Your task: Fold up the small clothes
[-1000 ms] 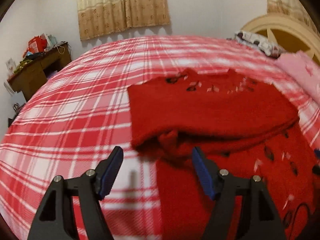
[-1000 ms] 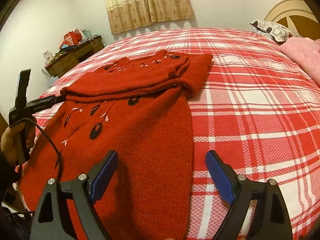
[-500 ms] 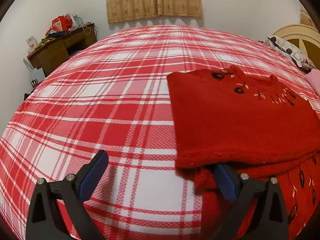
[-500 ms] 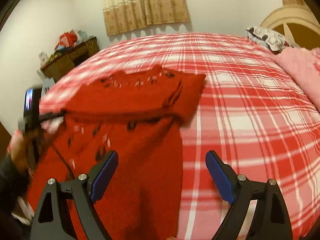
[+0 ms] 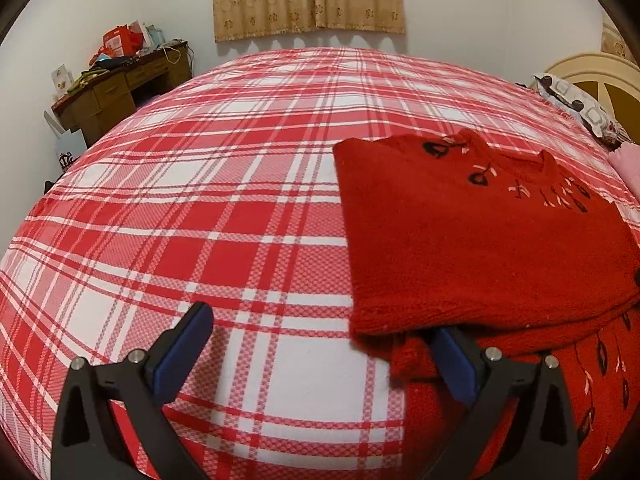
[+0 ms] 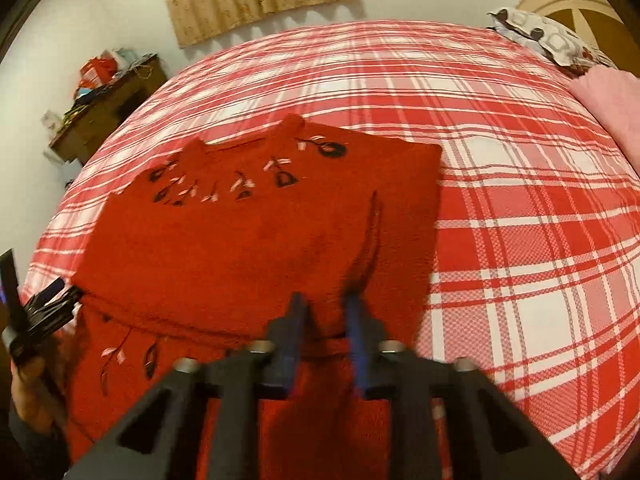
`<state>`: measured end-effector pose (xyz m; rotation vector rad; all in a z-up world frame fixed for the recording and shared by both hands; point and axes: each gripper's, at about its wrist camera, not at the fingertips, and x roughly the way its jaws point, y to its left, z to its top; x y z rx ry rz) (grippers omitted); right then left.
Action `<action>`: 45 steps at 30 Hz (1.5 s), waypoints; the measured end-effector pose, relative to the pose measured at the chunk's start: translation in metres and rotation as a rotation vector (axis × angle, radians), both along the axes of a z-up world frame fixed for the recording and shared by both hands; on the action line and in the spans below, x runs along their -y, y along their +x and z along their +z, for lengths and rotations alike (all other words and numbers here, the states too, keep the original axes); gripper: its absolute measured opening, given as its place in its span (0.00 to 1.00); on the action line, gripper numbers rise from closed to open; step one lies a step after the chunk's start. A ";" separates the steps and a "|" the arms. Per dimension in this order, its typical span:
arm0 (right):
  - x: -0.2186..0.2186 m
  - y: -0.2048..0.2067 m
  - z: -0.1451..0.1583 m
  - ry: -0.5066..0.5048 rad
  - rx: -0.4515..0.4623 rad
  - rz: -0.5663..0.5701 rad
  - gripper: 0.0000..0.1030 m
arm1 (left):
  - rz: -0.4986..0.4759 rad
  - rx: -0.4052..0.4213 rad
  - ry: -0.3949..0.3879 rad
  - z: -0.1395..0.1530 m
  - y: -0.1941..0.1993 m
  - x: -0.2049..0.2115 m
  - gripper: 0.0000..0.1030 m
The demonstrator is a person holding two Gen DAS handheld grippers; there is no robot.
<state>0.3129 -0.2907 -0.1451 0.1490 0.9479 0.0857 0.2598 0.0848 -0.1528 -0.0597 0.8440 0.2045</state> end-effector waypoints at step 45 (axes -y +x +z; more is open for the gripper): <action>-0.020 0.018 -0.012 -0.076 0.051 0.178 0.53 | -0.052 0.021 0.129 0.008 0.018 0.028 1.00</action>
